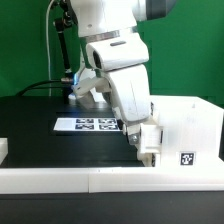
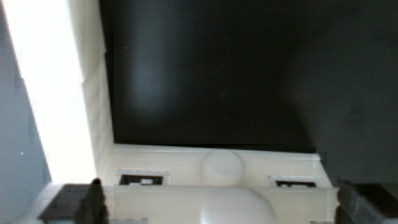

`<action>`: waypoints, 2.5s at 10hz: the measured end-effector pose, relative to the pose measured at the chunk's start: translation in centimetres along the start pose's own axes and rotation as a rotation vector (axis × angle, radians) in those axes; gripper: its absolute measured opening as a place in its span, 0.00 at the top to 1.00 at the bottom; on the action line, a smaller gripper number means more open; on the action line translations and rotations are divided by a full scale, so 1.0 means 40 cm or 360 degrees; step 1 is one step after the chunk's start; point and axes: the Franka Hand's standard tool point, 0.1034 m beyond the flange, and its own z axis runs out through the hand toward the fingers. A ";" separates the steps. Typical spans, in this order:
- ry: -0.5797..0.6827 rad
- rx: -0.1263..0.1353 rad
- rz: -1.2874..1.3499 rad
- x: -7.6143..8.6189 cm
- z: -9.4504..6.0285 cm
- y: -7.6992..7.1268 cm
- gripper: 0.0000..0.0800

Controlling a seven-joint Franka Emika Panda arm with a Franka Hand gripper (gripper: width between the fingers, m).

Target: Assemble drawer

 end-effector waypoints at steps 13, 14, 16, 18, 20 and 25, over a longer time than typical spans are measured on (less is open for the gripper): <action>-0.0029 -0.0016 0.0030 0.002 -0.025 0.005 0.19; -0.0028 -0.0014 0.0032 0.001 -0.024 0.004 0.19; -0.0038 -0.0014 0.0052 0.005 -0.024 0.005 0.19; -0.0036 -0.0013 0.0082 0.028 -0.015 0.004 0.19; -0.0025 -0.0024 0.0075 0.060 0.008 -0.010 0.19; -0.0033 -0.0048 0.0065 0.030 0.015 -0.015 0.19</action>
Offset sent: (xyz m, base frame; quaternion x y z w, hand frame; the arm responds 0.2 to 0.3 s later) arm 0.0000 0.0000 0.0000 0.0000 0.0000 0.0000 1.0000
